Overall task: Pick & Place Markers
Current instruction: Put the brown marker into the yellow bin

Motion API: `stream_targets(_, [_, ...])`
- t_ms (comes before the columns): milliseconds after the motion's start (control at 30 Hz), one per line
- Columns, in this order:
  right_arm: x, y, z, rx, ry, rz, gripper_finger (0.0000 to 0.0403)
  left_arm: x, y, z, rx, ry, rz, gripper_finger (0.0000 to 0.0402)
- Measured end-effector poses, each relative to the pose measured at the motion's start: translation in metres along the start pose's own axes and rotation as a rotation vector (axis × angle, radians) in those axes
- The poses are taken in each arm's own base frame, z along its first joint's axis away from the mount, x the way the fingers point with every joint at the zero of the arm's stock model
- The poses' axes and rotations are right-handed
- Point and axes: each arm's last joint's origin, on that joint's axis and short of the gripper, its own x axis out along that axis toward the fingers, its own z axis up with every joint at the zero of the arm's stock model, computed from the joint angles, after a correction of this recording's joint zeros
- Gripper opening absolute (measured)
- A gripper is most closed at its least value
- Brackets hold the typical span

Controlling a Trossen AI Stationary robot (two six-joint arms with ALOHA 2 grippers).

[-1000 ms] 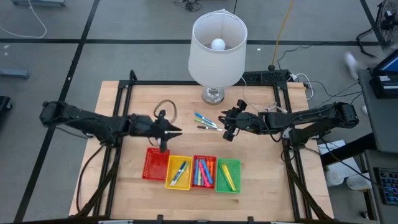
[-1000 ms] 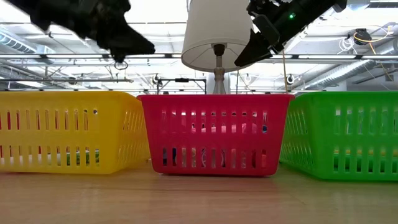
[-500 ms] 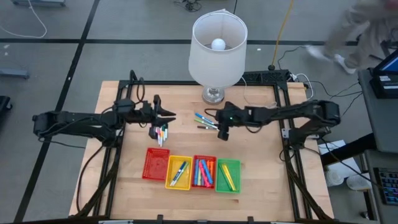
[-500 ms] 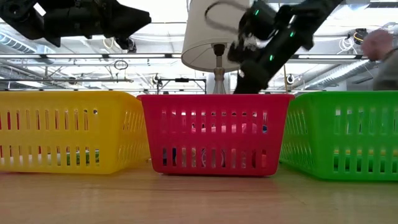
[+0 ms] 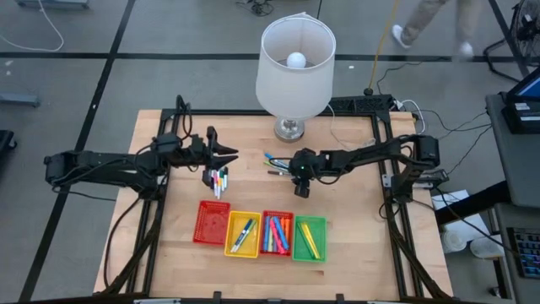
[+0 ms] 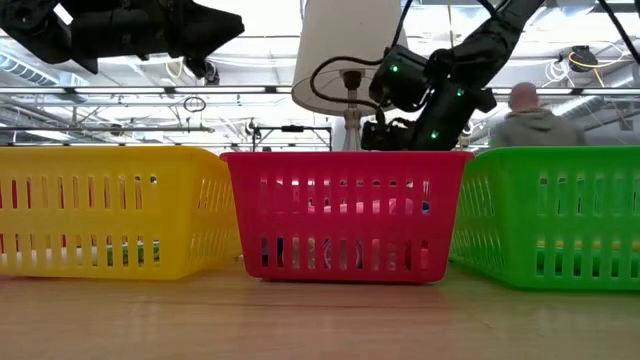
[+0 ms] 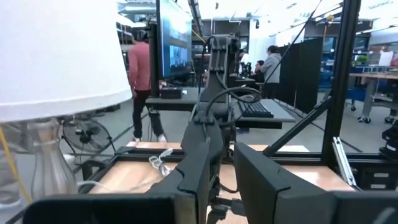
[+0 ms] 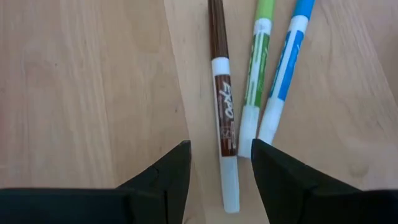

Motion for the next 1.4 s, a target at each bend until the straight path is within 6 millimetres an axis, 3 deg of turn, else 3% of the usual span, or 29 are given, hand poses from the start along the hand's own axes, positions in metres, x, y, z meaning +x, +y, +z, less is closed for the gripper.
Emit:
stream_targets(867, [0.005, 0.004, -0.018, 0.069, 0.061, 0.058, 0.0155, 0.0, 0.0, -0.004, -0.014, 0.041, 0.002, 0.0081])
stream_targets(1100, [0.0, 0.006, -0.015, -0.02, 0.024, -0.055, 0.0155, 0.0, 0.0, -0.004, -0.014, 0.044, 0.003, 0.0081])
stream_targets(1400, [-0.001, 0.016, -0.011, -0.077, -0.019, -0.04, 0.0155, 0.0, 0.0, -0.004, -0.014, 0.043, 0.002, 0.0081])
